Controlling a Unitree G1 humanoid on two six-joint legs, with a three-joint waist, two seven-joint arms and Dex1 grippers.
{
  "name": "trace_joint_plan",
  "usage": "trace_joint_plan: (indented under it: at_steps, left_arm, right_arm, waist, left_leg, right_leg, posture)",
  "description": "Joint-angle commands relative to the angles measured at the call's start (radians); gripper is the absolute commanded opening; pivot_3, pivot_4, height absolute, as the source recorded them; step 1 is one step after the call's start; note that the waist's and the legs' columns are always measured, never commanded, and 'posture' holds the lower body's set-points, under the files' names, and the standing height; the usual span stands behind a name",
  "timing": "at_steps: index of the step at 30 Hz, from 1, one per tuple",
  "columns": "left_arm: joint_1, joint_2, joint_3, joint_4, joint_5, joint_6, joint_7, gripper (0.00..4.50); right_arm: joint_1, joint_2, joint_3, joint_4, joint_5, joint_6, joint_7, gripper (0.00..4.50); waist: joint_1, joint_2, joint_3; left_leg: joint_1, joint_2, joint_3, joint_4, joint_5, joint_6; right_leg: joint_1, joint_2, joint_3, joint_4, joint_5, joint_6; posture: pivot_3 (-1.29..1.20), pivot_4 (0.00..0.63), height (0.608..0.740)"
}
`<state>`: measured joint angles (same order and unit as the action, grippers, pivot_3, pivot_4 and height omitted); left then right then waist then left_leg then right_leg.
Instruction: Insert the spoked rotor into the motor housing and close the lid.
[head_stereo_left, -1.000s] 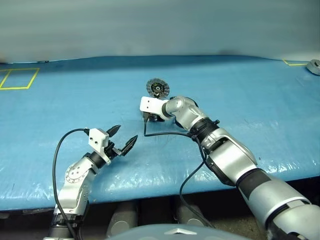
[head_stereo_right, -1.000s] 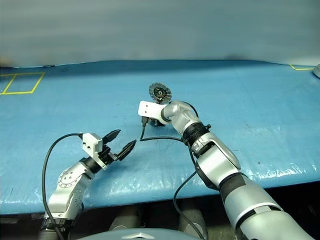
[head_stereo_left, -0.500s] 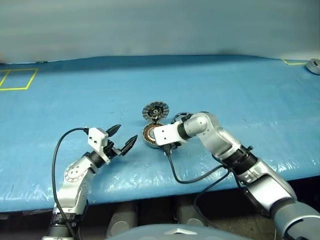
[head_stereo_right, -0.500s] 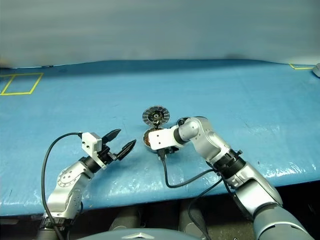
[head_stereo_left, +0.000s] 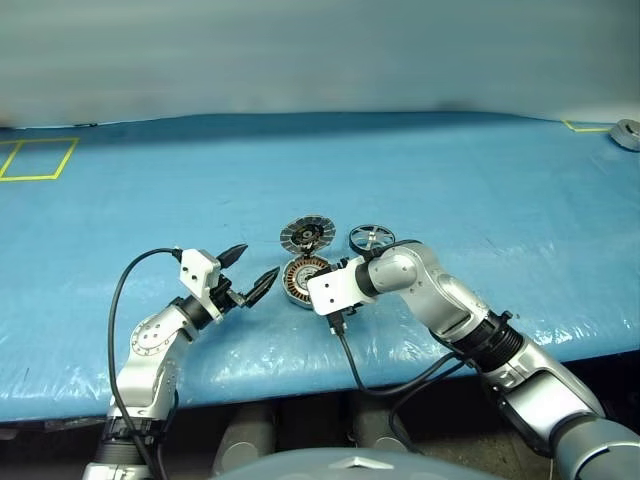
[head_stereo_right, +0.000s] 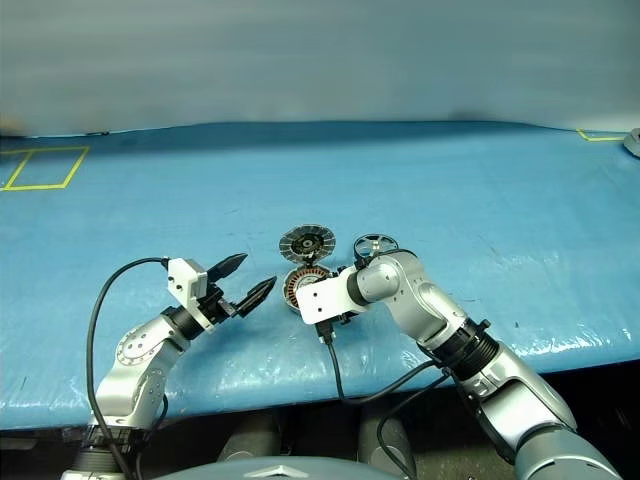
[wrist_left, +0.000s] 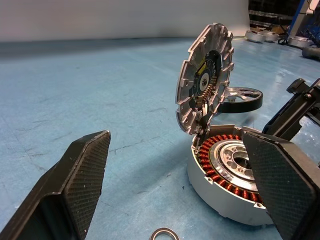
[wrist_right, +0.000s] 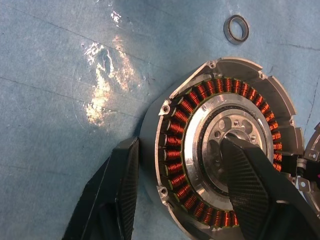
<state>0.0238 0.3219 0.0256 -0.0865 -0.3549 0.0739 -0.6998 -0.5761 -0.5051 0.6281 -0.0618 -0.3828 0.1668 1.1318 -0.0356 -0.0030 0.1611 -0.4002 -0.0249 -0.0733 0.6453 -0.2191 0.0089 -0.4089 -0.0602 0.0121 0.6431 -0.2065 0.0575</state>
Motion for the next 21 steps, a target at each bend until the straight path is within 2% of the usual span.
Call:
trace_joint_plan:
  at_steps: [1,13,21]
  left_arm:
    - [-0.003,0.011,-0.003,-0.021,-0.002,0.000,-0.010,4.50]
    - [0.002,0.013,-0.010,-0.008,0.007,-0.004,-0.023,4.50]
    - [-0.011,0.010,-0.019,-0.001,0.008,-0.004,-0.026,4.50]
  right_arm:
    - [-0.014,-0.021,0.006,0.021,0.007,-0.060,0.028,2.18]
    - [-0.033,0.035,-0.029,0.097,-0.037,-0.007,-0.083,2.18]
    - [-0.026,0.016,-0.020,0.081,-0.028,-0.014,-0.061,2.18]
  waist:
    - [0.002,0.000,0.000]
    - [0.003,-0.001,0.000]
    - [0.012,-0.001,0.000]
  left_leg:
    - [0.000,0.000,0.000,0.000,0.000,0.000]
    - [0.000,0.000,0.000,0.000,0.000,0.000]
    - [0.000,0.000,0.000,0.000,0.000,0.000]
  right_leg:
    - [0.000,0.000,0.000,0.000,0.000,0.000]
    - [0.000,0.000,0.000,0.000,0.000,0.000]
    - [0.000,-0.001,0.000,-0.001,0.000,0.000]
  posture:
    - [0.00,0.150,0.740]
    - [0.00,0.150,0.740]
    - [0.00,0.150,0.740]
